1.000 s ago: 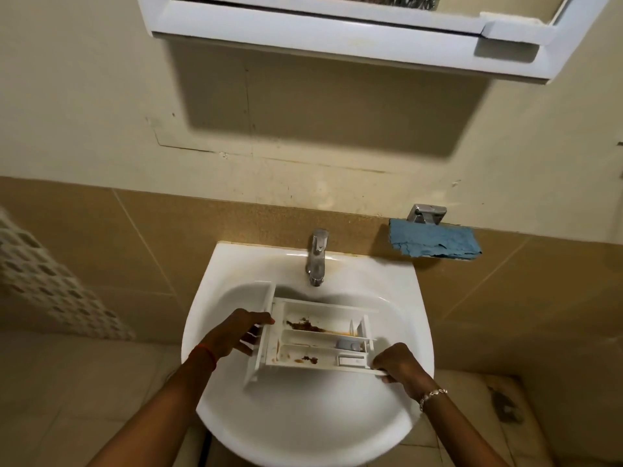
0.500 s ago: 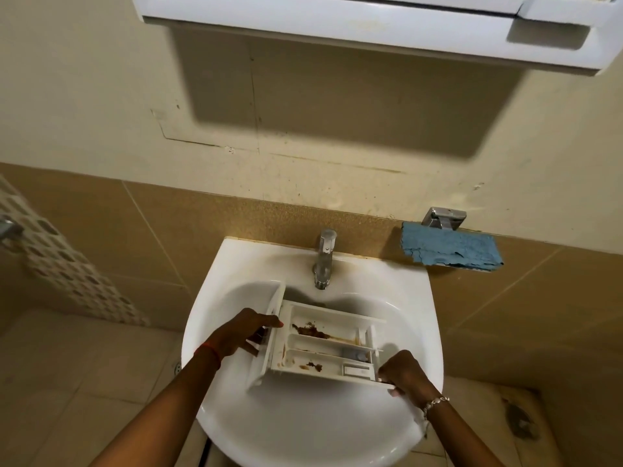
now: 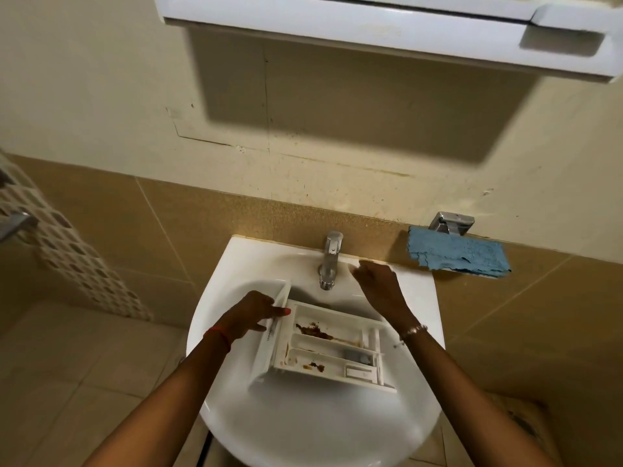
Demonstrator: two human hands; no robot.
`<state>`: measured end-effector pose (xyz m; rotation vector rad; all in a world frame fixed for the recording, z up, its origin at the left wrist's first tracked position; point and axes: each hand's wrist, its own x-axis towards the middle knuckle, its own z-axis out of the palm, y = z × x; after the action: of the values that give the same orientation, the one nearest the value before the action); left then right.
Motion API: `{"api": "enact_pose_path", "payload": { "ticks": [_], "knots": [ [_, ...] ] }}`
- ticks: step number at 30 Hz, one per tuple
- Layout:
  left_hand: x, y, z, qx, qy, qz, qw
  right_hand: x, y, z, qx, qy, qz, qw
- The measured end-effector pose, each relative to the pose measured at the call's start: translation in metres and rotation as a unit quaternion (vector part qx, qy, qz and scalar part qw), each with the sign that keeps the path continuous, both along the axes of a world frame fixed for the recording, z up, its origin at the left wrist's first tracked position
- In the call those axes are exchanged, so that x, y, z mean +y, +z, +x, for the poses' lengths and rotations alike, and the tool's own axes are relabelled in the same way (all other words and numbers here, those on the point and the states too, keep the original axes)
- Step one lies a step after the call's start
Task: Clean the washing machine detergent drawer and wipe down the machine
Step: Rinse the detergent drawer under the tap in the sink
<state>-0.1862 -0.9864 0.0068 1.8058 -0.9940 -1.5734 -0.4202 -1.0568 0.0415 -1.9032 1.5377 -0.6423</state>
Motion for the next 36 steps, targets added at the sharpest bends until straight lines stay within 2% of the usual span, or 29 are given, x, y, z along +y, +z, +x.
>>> {"api": "enact_pose_path", "payload": {
  "ticks": [2,5,12,22,28,36],
  "knots": [
    [-0.002,0.001,-0.003,0.001,0.016,-0.009,1.000,-0.013,0.011,0.020,-0.030,0.007,-0.018,0.999],
    [-0.001,-0.002,-0.006,-0.001,0.035,-0.012,0.999,-0.029,0.012,0.045,-0.029,0.019,-0.008,0.999],
    [0.001,-0.009,-0.010,-0.005,0.054,-0.015,0.998,-0.040,-0.008,0.066,-0.032,-0.037,-0.015,0.999],
    [-0.002,-0.011,-0.013,-0.016,0.042,-0.018,0.999,-0.047,-0.005,0.047,0.042,0.060,-0.039,0.997],
    [-0.002,-0.011,-0.012,-0.019,0.039,-0.014,0.999,-0.041,-0.002,0.038,-0.035,0.075,-0.050,0.995],
    [-0.002,-0.009,-0.012,-0.020,0.042,-0.003,0.999,-0.047,0.003,0.032,0.025,0.137,-0.094,0.986]
  ]
}}
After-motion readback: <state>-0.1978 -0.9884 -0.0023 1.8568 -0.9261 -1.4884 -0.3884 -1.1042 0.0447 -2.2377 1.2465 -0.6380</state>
